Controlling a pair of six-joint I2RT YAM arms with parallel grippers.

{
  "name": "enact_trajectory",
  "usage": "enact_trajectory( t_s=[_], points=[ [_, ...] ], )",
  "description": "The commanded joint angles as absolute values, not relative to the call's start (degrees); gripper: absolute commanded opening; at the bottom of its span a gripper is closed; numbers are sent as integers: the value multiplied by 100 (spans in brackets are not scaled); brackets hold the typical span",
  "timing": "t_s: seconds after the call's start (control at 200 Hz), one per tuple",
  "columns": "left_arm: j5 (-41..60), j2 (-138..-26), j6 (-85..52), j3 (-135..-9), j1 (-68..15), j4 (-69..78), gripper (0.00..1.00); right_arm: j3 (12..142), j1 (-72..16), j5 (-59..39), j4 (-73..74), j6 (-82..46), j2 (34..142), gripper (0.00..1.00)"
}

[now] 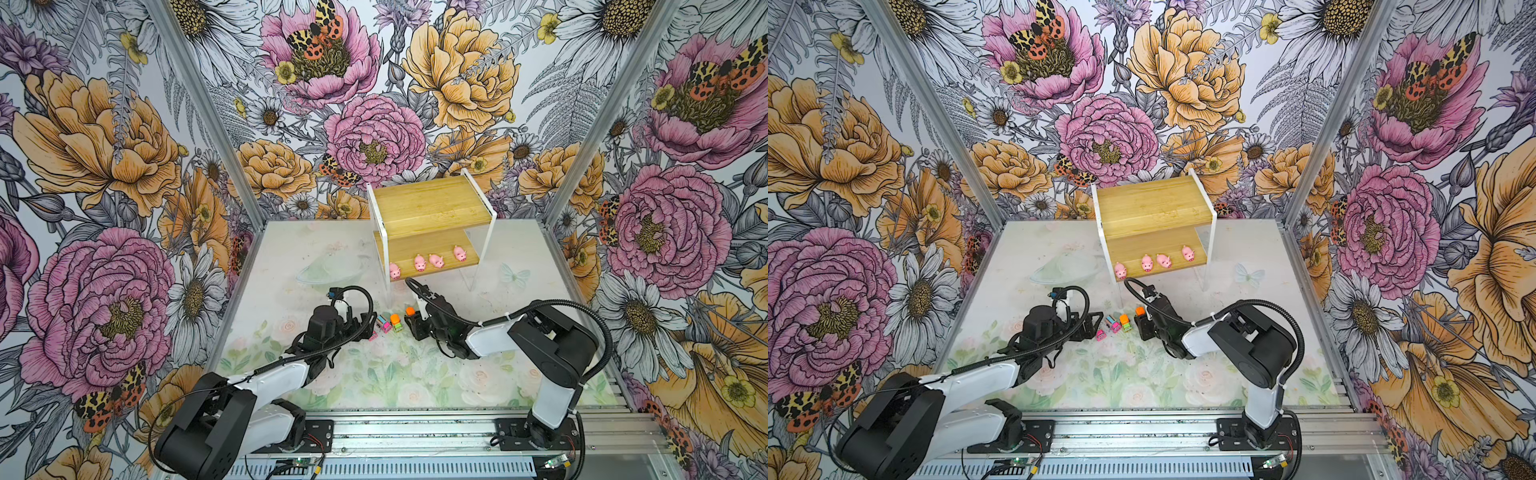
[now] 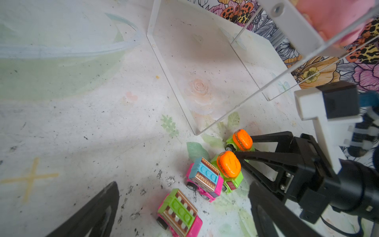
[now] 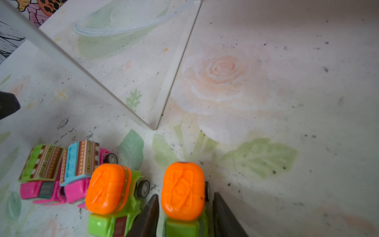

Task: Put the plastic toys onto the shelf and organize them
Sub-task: 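Lower the right gripper and close it on an orange-topped green truck, then lift the green truck with the right gripper onto the upper shelf board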

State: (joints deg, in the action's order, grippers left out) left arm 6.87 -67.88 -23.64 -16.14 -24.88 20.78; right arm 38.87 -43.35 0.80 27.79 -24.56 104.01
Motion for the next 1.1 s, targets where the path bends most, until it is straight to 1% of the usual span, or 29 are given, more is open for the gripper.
enact_trajectory(
  t_s=[0.0,0.085,0.165,0.4,0.51,0.641,0.761,0.861,0.971,1.096],
  points=[
    [640,-6817,-2274,-1538,-2431,2202,99,3894,-4385,145,2997,-2529,10458,33],
    [651,-6862,-2276,-1538,-2426,2240,99,3772,-4390,141,3085,-2525,10328,26],
    [664,-6898,-2285,-1534,-2426,2266,99,3662,-4391,121,3047,-2538,10149,22],
    [685,-6874,-2281,-1530,-2408,2276,99,3292,-4396,27,2707,-2651,9272,19],
    [695,-6851,-2285,-1533,-2396,2270,99,3224,-4459,21,1968,-2673,8507,19],
    [745,-6855,-2283,-1555,-2367,2267,99,3397,-4510,169,518,-2650,7295,19],
    [780,-6838,-2276,-1573,-2356,2237,99,3898,-4512,353,-789,-2595,6246,18],
    [813,-6804,-2258,-1599,-2334,2207,99,4561,-4481,452,-1564,-2473,5761,19],
    [817,-6735,-2237,-1618,-2314,2145,99,5594,-4422,599,-2253,-2136,5783,19],
    [811,-6694,-2173,-1730,-2292,2035,99,6865,-4208,864,-2713,-1628,6185,20]
  ],
)
